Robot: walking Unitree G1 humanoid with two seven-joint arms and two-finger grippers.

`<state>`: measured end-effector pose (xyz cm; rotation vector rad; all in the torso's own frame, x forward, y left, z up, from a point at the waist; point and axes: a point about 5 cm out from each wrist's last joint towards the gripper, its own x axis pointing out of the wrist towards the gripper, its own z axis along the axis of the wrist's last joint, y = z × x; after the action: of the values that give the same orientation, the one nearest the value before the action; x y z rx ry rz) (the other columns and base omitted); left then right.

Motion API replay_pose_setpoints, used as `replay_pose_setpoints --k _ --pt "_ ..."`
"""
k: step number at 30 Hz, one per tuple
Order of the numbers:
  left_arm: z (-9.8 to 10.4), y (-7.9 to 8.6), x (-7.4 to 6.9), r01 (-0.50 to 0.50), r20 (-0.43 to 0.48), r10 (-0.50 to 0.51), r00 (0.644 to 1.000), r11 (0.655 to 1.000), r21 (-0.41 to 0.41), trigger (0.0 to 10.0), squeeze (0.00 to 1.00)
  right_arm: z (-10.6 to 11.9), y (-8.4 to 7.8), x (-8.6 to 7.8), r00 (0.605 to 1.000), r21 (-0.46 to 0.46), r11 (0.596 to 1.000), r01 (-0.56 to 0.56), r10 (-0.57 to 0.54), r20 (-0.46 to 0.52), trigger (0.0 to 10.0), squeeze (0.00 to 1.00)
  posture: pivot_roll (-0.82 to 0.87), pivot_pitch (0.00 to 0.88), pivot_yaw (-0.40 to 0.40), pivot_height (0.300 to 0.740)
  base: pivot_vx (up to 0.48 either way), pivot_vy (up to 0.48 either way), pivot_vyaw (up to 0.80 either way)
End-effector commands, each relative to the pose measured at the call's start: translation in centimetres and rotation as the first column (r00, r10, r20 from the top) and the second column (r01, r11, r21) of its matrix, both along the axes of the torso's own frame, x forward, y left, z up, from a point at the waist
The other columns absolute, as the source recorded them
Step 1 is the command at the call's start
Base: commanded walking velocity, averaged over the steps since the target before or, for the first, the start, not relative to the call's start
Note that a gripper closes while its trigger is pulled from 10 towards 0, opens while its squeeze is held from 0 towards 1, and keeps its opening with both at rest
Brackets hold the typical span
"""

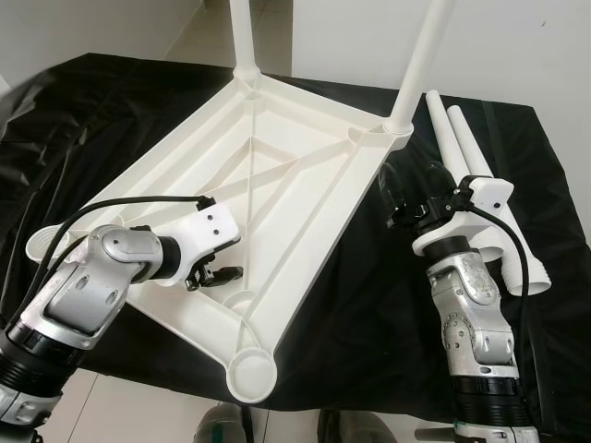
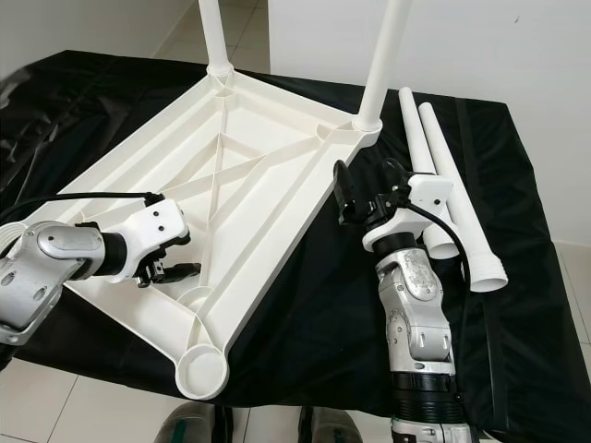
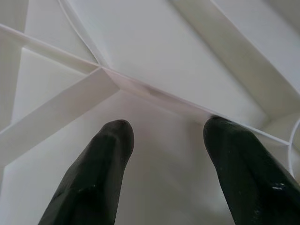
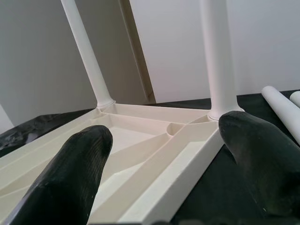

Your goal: Building children table

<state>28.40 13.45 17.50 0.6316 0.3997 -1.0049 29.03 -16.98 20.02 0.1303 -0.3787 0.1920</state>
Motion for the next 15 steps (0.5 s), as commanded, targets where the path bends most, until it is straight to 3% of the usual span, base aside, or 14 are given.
replay_pose_setpoints --k 1,15 --pt "-0.7 -0.7 0.4 -0.047 -0.01 0.047 0.999 0.999 -0.018 10.0 0.0 0.0 -0.1 0.0 1.0 -0.004 1.0 0.001 -0.001 0.003 10.0 0.0 0.01 0.114 0.027 0.74 0.0 0.0 0.0" --pt "-1.1 -3.6 2.8 -0.167 -0.02 0.166 0.986 0.981 -0.103 10.0 0.0 0.5 -0.7 -0.1 1.0 -0.004 1.0 0.026 -0.026 0.013 10.0 0.0 -0.01 0.122 0.017 0.74 0.0 0.0 0.0"
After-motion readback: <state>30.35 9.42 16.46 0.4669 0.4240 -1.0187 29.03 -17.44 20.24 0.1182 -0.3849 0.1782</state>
